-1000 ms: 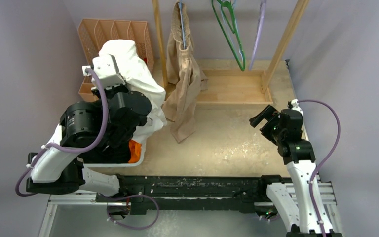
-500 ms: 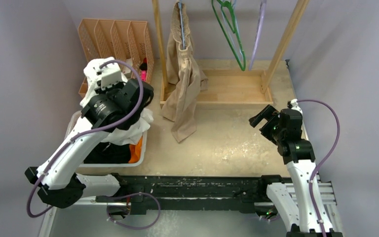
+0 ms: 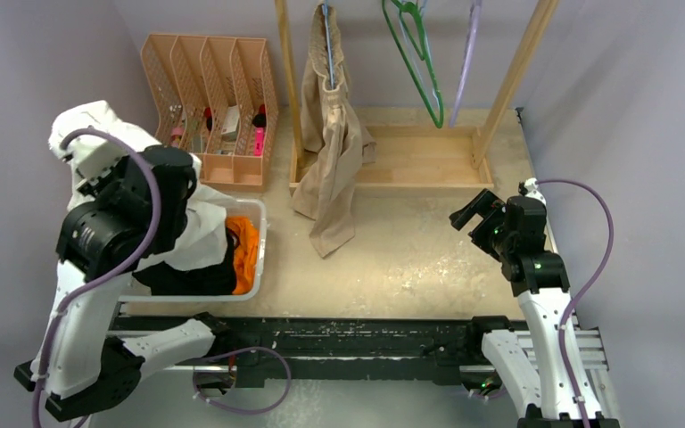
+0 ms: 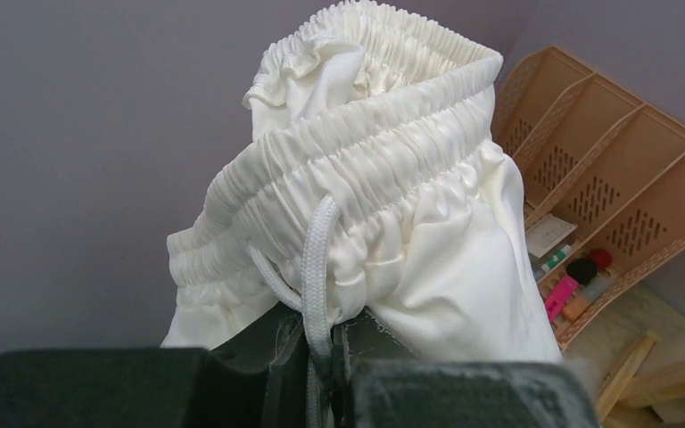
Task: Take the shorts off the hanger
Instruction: Place the shorts in the basket.
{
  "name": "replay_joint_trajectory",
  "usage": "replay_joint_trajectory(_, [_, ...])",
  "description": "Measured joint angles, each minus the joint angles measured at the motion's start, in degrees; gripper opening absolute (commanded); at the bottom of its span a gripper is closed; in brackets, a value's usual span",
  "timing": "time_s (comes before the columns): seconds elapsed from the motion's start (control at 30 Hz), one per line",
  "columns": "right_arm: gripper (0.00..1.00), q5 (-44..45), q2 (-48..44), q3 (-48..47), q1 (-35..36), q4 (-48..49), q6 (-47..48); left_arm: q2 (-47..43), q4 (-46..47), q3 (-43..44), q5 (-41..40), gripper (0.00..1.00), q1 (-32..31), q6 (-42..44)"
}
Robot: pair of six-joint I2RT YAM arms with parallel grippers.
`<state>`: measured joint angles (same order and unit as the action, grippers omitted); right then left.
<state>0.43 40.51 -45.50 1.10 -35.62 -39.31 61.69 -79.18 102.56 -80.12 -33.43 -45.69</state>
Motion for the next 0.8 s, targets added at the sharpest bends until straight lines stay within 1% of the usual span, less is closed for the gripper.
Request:
replay_joint_trajectory(0.07, [0.98,-0.02,0.0,0.0,0.0,0.0,0.13,-1.14,-0.76,-0.39,-0.63,0.0,0.02,-0.52])
replay_joint_trajectory(0.13, [0.99,-0.04,0.0,0.0,0.0,0.0,0.28,-2.27,-1.31,-3.28,-1.14,0.0,0.07,-1.7])
replay_joint_trajectory(0.23, [0.98,-0.09,-0.02,0.0,0.0,0.0,0.39,-2.75,0.35,-11.41,-0.04,0.0,0.15,-1.73])
replay_joint_trajectory(0.3, [0.98,-0.11,-0.02,0.0,0.0,0.02,0.39,-2.93,4.42,-20.04,2.27,0.0,0.39,-1.18])
replay_joint_trajectory(0.33, [0.99,-0.13,-0.02,0.0,0.0,0.02,0.39,-2.73,6.58,-24.63,4.92,0.0,0.83,-0.85])
replay_joint_trajectory(0.43, [0.98,-0.2,-0.02,0.0,0.0,0.02,0.48,0.35,13.14,-33.09,12.52,0.0,2.84,-0.15])
replay_joint_trajectory(0.53, [0.99,-0.22,-0.02,0.0,0.0,0.0,0.55,1.53,21.31,-41.75,20.98,0.0,6.58,-0.02])
replay_joint_trajectory(0.7, [0.99,-0.22,-0.09,0.04,0.0,0.02,0.55,-0.55,32.3,-57.64,34.6,0.0,15.15,-2.69])
replay_joint_trajectory(0.8, [0.99,-0.22,-0.07,0.04,0.0,0.04,0.57,-2.75,34.67,-62.49,38.64,0.0,17.11,-6.62])
